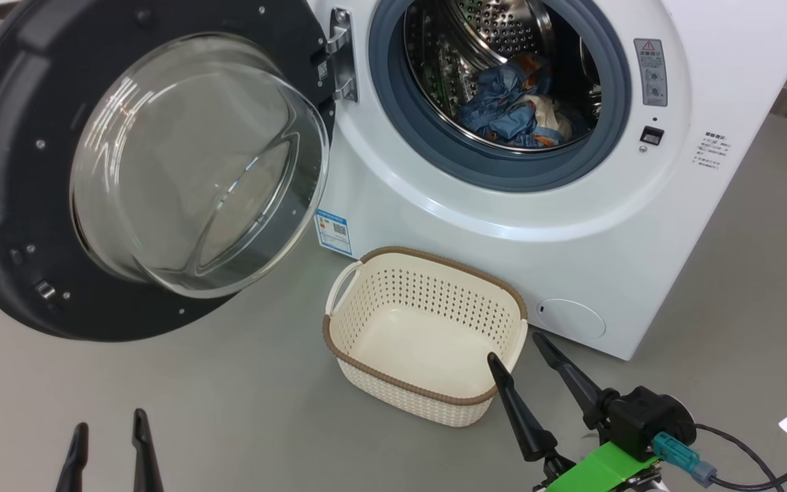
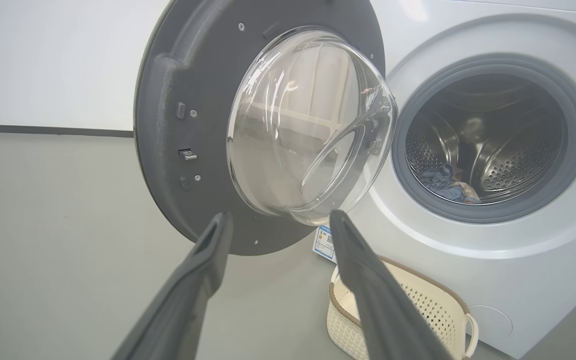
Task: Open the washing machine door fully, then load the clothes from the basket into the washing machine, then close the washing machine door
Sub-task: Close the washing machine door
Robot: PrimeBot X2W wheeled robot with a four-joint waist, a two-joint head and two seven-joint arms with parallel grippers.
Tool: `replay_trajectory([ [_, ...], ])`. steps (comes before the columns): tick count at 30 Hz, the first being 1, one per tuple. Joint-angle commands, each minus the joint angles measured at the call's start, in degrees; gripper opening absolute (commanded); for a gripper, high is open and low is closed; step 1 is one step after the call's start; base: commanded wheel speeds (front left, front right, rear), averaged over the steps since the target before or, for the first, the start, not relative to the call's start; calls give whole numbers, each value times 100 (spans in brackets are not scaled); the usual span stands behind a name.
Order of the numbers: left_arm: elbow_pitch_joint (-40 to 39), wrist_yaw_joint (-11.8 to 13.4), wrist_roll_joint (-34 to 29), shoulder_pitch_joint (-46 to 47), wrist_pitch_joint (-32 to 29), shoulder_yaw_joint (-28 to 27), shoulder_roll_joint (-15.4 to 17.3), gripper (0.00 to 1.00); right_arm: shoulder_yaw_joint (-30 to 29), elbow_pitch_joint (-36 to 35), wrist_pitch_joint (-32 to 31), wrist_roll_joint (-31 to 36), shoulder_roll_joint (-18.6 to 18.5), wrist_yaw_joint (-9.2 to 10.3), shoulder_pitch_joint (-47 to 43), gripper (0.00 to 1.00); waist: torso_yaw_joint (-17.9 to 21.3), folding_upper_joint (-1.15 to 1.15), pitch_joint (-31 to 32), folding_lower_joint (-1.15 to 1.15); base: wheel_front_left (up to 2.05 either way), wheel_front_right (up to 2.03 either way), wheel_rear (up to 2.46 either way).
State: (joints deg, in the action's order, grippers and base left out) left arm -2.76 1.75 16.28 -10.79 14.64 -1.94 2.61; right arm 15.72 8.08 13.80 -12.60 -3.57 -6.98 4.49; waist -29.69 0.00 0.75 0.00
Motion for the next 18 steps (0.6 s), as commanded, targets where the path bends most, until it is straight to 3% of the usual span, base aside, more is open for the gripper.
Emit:
replay_trajectory([
  [1,-156,-19,-28,103,36,-218,27,100,125,-165,65,42,37,-51,41,100,-5,0,-8,0,0,0,0],
  [4,-193,-55,-57,124,36,-277,27,100,117,-187,55,56,39,-51,43,100,-19,0,-48,0,0,0,0],
  [5,-229,-59,-48,137,36,-311,27,13,116,-193,53,60,39,-51,43,100,-23,0,-61,0,0,0,0],
  [6,-284,-46,18,151,36,-357,27,0,112,-201,51,63,40,-51,43,100,-28,0,-77,0,0,0,0],
  [16,-1135,208,1076,561,36,-1243,27,0,1,-395,-46,168,-7,-51,-3,100,-63,0,-384,0,0,0,0],
  [18,-1246,157,1225,739,36,-1499,27,0,-31,-486,-113,215,-31,-51,-30,100,-63,0,-486,0,0,0,0],
])
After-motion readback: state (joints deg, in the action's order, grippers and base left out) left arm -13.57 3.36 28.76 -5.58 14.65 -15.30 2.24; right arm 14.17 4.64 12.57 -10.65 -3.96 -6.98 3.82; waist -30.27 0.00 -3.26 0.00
